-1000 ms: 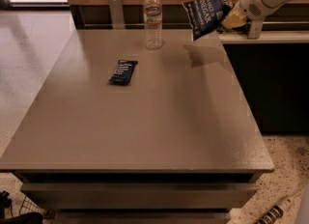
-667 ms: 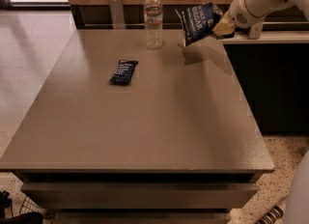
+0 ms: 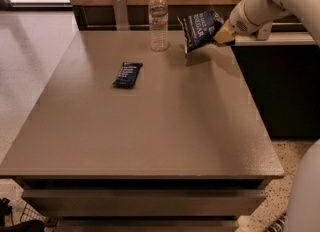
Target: Move blue chip bag near water bottle
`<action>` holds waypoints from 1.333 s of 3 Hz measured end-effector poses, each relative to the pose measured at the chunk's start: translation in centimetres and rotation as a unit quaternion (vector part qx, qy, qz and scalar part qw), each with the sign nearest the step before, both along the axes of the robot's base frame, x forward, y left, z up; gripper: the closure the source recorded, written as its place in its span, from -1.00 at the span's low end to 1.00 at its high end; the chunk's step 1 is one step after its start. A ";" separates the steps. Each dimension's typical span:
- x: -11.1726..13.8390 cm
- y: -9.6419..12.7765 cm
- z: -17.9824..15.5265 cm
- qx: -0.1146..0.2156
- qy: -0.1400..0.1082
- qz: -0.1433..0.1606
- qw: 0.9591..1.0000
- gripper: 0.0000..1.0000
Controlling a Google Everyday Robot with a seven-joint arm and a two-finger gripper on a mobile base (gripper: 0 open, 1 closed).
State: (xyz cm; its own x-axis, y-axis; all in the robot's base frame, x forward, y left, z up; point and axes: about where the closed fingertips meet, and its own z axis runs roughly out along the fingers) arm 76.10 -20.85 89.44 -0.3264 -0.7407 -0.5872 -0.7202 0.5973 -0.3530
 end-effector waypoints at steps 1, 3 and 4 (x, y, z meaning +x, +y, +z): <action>0.1 0.2 -0.3 0.000 0.002 0.001 1.000 0.19; 0.2 0.6 -1.0 0.000 0.007 0.005 1.000 -0.90; 0.2 0.7 -1.2 0.000 0.008 0.005 1.000 -1.00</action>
Offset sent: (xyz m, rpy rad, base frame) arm 0.0005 0.0015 -0.0027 0.0001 0.0040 0.0025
